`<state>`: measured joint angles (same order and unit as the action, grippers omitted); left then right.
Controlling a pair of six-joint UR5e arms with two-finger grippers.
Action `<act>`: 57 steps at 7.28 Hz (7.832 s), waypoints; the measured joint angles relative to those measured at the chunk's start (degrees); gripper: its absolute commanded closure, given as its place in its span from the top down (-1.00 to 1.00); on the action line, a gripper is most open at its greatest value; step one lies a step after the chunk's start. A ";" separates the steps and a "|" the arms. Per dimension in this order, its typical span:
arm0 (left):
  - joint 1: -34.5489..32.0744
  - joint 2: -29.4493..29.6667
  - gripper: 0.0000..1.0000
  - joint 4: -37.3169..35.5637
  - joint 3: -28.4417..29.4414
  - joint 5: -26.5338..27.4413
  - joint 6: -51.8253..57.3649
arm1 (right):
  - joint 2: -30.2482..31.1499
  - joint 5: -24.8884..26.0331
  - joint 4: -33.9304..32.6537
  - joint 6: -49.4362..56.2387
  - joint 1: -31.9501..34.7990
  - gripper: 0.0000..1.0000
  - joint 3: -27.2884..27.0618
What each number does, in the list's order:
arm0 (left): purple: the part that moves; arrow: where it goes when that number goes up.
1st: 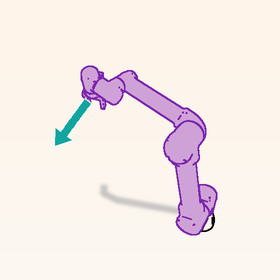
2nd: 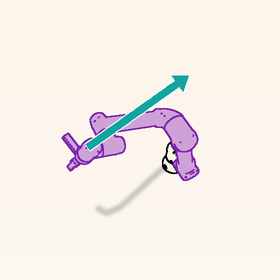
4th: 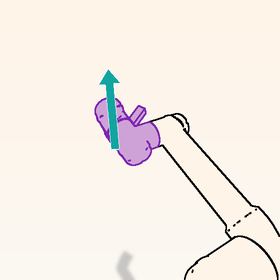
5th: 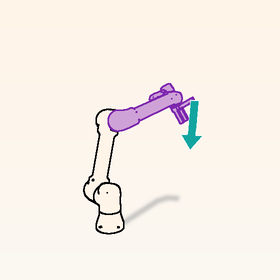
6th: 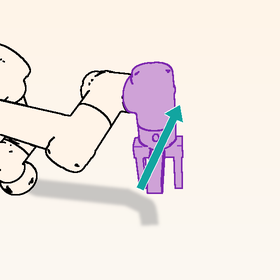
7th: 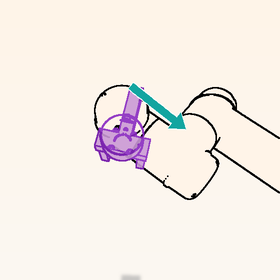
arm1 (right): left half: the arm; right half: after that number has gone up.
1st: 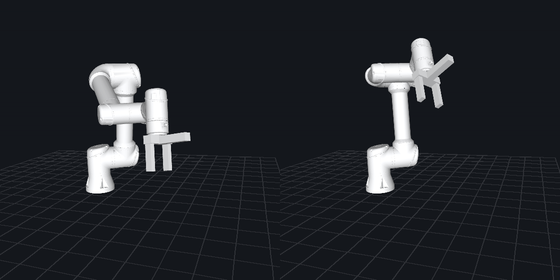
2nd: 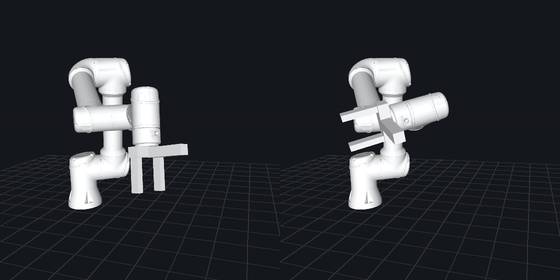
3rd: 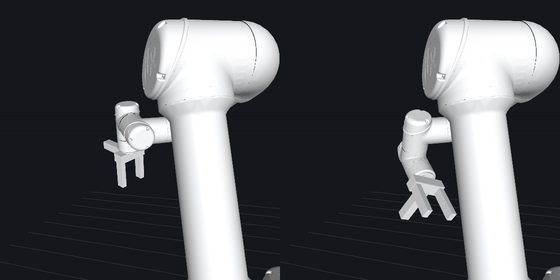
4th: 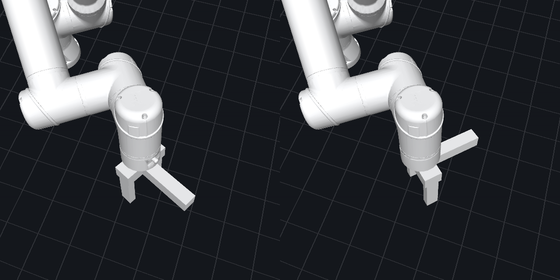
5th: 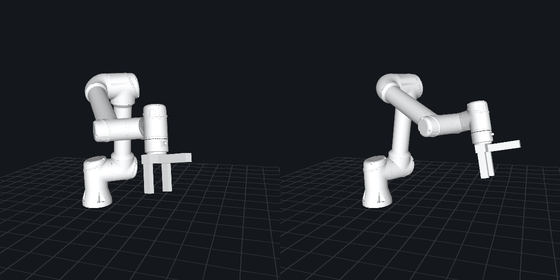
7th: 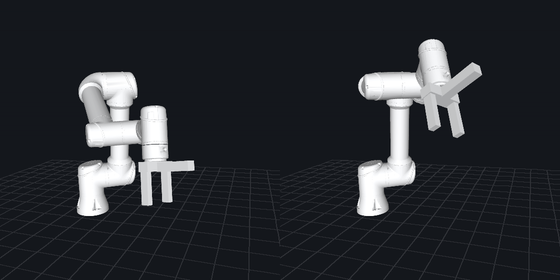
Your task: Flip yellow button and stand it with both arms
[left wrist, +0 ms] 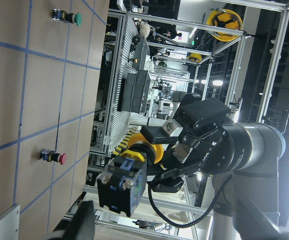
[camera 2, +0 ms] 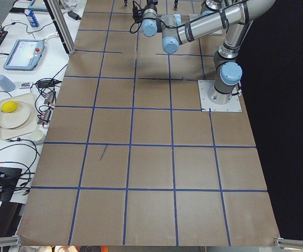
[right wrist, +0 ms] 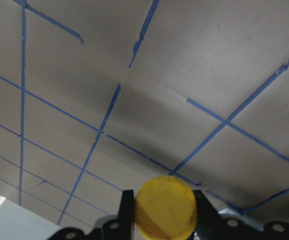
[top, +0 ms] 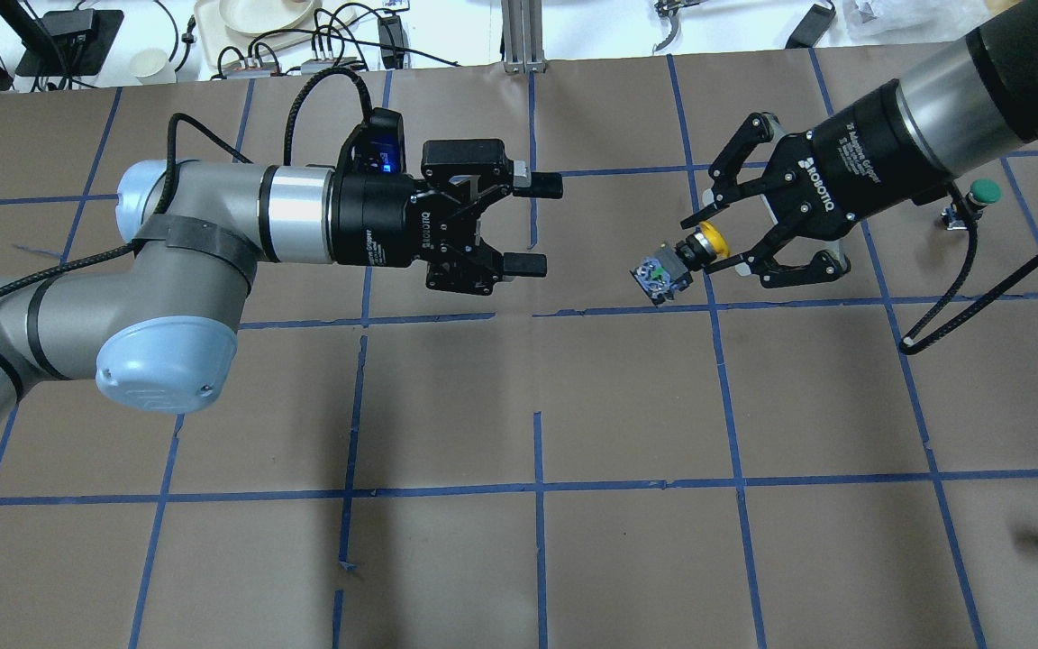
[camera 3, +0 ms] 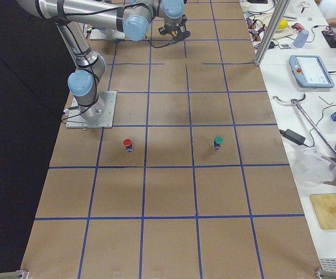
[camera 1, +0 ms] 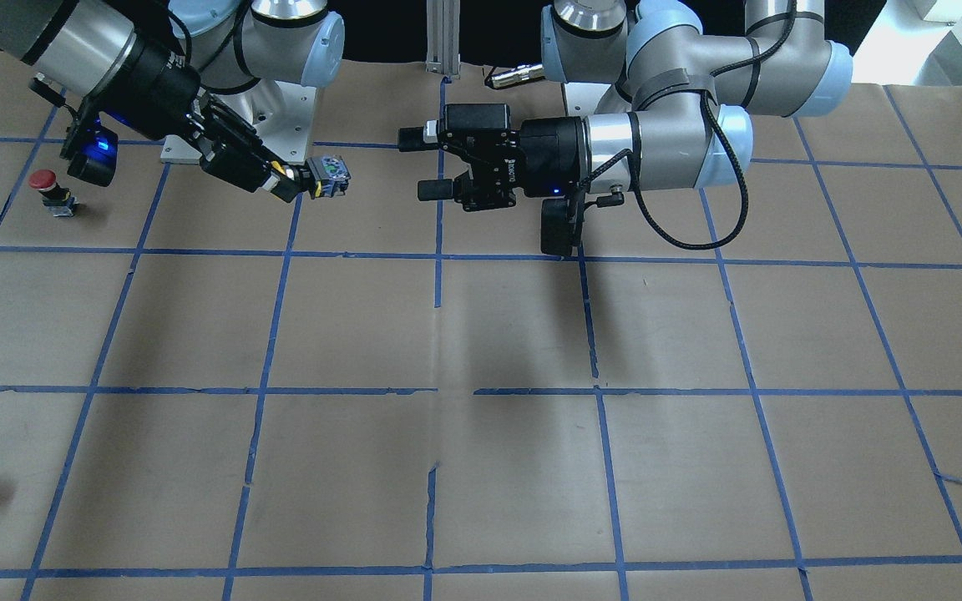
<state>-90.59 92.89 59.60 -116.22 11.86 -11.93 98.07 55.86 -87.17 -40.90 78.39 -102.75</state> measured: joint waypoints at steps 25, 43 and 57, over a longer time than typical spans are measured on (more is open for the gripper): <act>-2.55 -6.50 1.00 28.65 22.94 79.03 3.84 | -18.29 9.88 -61.44 96.94 -41.44 0.34 -25.29; -2.49 -6.36 1.00 28.03 23.02 79.02 3.93 | -3.23 34.58 9.57 47.08 2.14 1.00 13.25; -2.58 -6.42 1.00 27.96 22.46 78.51 3.82 | -1.61 33.09 8.05 37.64 9.41 1.00 8.23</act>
<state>-93.16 86.47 87.55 -93.77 90.37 -8.12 96.46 88.95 -79.12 -3.26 87.80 -94.52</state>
